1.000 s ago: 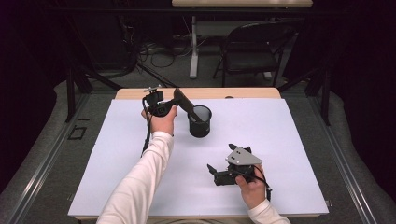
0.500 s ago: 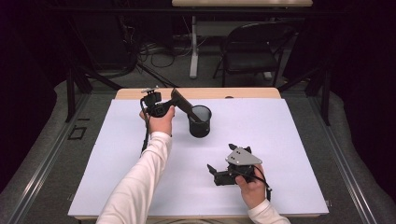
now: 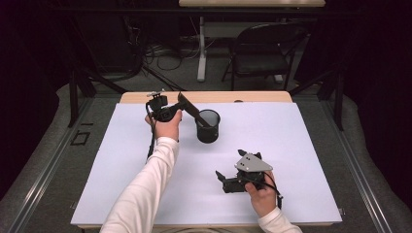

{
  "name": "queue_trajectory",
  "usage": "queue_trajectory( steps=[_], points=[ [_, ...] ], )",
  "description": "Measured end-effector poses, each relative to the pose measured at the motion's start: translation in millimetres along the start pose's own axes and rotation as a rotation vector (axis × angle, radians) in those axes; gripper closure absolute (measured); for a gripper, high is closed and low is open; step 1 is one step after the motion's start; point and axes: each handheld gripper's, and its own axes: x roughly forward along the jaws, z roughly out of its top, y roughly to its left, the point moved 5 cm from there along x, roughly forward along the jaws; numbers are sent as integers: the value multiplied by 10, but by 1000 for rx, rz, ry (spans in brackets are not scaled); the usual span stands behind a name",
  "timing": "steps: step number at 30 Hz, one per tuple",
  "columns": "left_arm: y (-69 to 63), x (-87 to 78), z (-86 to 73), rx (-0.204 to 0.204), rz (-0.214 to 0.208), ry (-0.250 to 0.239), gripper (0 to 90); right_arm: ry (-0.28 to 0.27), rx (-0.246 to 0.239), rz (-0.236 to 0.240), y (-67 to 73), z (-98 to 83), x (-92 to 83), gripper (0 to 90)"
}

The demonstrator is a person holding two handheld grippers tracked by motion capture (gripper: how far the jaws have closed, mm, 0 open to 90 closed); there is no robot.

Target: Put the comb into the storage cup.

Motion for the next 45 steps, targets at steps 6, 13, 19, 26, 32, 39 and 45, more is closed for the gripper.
queue_trajectory(
  steps=[6,13,19,26,32,39,45],
  points=[
    [-16,-27,24,-4,-3,-22,701,-1,-3,-1,1,-1,3,8],
    [-15,-56,47,-6,-13,-37,613,0,-2,-2,0,-3,6,8],
    [-3,-80,61,-9,-21,-51,565,2,0,-1,2,-11,14,8],
    [22,-119,80,7,-16,-79,511,2,1,-4,-2,-13,15,8],
    [35,-141,87,16,-13,-90,469,6,3,-4,-6,-23,17,8],
    [23,-179,113,51,-11,-110,407,9,4,-5,-9,-23,15,8],
    [4,-214,126,71,-22,-107,385,6,1,-8,-5,-22,16,8]
  ],
)
